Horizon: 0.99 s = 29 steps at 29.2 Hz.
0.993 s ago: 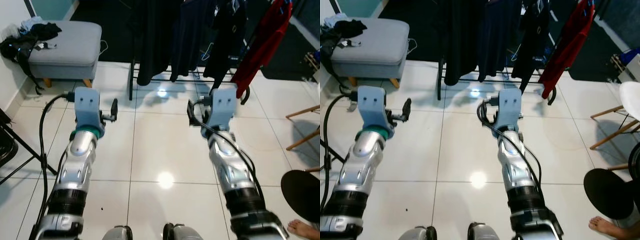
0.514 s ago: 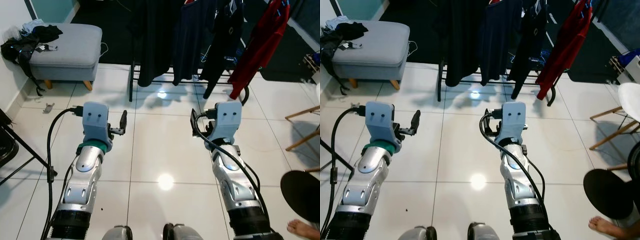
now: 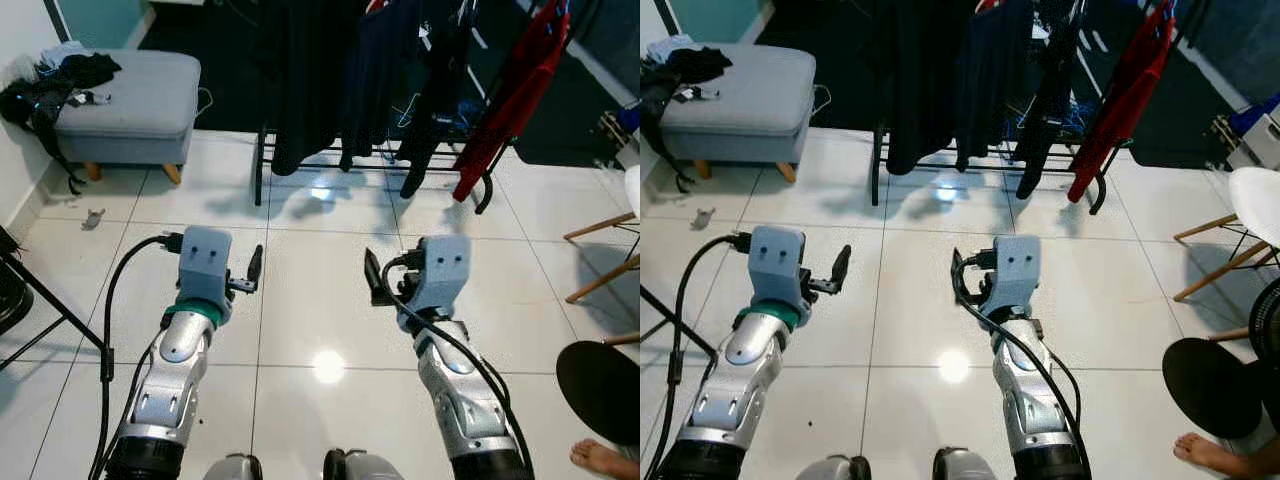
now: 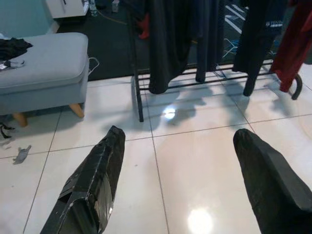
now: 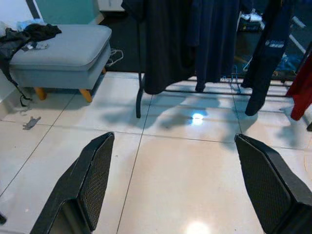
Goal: Hang hanger
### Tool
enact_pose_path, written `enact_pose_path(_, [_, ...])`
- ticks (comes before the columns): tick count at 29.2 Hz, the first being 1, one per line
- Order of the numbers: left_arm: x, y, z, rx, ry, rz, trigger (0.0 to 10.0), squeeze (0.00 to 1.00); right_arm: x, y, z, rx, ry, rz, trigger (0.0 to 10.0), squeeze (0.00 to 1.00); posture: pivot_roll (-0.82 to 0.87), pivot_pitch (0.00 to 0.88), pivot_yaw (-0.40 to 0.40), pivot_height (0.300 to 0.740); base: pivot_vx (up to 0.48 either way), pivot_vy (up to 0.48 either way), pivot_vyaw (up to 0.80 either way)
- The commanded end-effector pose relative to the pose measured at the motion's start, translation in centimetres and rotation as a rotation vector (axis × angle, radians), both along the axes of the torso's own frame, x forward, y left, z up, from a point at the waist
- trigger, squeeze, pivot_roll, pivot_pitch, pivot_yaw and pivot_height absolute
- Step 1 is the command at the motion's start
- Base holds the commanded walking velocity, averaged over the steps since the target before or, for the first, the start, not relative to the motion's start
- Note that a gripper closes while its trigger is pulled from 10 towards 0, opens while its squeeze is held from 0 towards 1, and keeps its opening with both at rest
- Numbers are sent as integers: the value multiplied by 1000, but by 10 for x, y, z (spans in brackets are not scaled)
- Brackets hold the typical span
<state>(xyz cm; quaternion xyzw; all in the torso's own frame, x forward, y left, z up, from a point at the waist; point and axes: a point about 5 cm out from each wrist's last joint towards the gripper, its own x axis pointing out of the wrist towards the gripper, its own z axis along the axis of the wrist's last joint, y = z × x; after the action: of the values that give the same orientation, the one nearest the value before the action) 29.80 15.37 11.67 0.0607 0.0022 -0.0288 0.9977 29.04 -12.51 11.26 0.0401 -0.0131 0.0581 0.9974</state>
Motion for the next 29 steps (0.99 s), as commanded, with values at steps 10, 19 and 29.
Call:
enact_pose_path(10, [6, -16, 7, -30, 1, -83, 10000, 0, -3, -9, -5, -66, -10, -56, 10000, 0, -55, 0, 1, 740, 0, 0, 0])
enact_pose_path(19, [10, -17, 13, -39, -61, -100, 10000, 0, 4, -12, 0, -50, -28, -48, 10000, 0, -47, 0, -9, 740, 0, 0, 0])
enact_pose_path(29, [17, -14, 17, -30, -79, -75, 10000, 0, 8, -9, 0, -19, -15, -33, 10000, 0, -45, 0, -8, 740, 0, 0, -551])
